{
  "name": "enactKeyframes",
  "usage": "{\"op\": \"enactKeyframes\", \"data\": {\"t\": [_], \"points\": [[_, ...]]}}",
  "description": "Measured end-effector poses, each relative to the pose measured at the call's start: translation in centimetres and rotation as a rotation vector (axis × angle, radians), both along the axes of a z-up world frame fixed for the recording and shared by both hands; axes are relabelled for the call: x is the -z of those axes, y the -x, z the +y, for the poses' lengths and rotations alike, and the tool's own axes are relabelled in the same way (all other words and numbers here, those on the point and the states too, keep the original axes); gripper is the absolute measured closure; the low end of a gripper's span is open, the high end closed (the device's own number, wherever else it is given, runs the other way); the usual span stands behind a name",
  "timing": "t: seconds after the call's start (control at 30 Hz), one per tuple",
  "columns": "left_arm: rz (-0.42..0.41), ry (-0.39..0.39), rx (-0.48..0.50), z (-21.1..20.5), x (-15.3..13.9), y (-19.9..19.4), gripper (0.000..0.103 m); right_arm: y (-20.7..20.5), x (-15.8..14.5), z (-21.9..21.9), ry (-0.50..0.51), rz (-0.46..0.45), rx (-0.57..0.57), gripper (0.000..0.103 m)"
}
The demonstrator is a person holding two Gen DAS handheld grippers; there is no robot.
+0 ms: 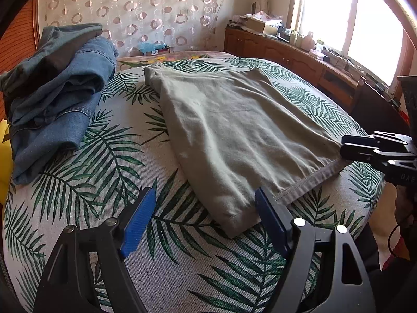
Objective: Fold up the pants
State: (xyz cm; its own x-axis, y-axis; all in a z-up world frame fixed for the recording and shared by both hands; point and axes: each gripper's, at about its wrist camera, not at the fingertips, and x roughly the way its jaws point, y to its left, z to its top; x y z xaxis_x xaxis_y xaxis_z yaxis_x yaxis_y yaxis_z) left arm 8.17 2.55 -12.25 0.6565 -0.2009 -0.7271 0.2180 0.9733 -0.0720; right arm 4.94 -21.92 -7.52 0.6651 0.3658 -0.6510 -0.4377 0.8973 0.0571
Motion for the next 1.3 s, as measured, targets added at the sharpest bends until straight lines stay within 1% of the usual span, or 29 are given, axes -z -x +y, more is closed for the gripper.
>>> {"op": "enactKeyframes", "data": {"t": [0.17,0.3,0.37,0.43,0.53,0.57,0.6,0.67,0.7,0.8,0.9,0.93,1.0,1.1,1.3], "points": [[0.01,0.02,-0.002,0.3,0.3,0.0,0.023,-1.1,1.4,0.6,0.009,0.044,0.024,0.07],[0.009,0.021,0.002,0.3,0.3,0.3,0.024,-0.8,1.7,0.8,0.011,0.036,0.027,0.07],[0.006,0.031,0.011,0.2,0.3,0.6,0.031,-0.8,1.8,0.9,0.007,0.038,0.027,0.07],[0.006,0.049,0.021,0.1,0.2,0.8,0.042,-0.7,1.7,1.0,0.004,0.038,0.027,0.07],[0.013,0.066,0.044,-0.2,0.0,1.0,0.055,-0.4,1.8,0.6,-0.034,0.046,-0.018,0.07],[0.016,0.07,0.047,-0.3,0.0,1.0,0.057,-0.4,1.9,0.8,-0.027,0.049,-0.023,0.07],[0.018,0.078,0.055,-0.4,0.0,1.1,0.062,-0.3,2.0,1.0,-0.012,0.037,-0.023,0.07],[0.02,0.085,0.061,-0.6,-0.1,1.3,0.067,-0.2,2.2,1.0,-0.011,0.035,-0.02,0.07],[0.02,0.085,0.066,-0.7,-0.2,1.3,0.072,-0.3,2.3,0.9,-0.019,0.039,-0.018,0.07],[0.014,0.07,0.077,-1.1,-0.3,1.7,0.078,-0.4,2.3,0.8,-0.031,0.045,-0.017,0.07],[0.003,0.067,0.074,-1.1,-0.7,1.8,0.09,-0.4,2.3,0.8,-0.045,0.052,-0.031,0.08],[0.001,0.072,0.074,-1.0,-0.9,1.9,0.09,-0.3,2.3,0.8,-0.055,0.058,-0.033,0.084],[-0.008,0.075,0.078,-0.9,-1.3,2.1,0.091,-0.4,2.2,0.8,-0.068,0.063,-0.043,0.087],[-0.018,0.08,0.082,-0.8,-1.7,2.2,0.092,-0.5,2.2,0.5,-0.088,0.073,-0.046,0.087],[-0.047,0.102,0.096,-0.9,-3.0,2.8,0.092,0.1,1.2,-0.3,-0.117,0.058,-0.045,0.088]]}}
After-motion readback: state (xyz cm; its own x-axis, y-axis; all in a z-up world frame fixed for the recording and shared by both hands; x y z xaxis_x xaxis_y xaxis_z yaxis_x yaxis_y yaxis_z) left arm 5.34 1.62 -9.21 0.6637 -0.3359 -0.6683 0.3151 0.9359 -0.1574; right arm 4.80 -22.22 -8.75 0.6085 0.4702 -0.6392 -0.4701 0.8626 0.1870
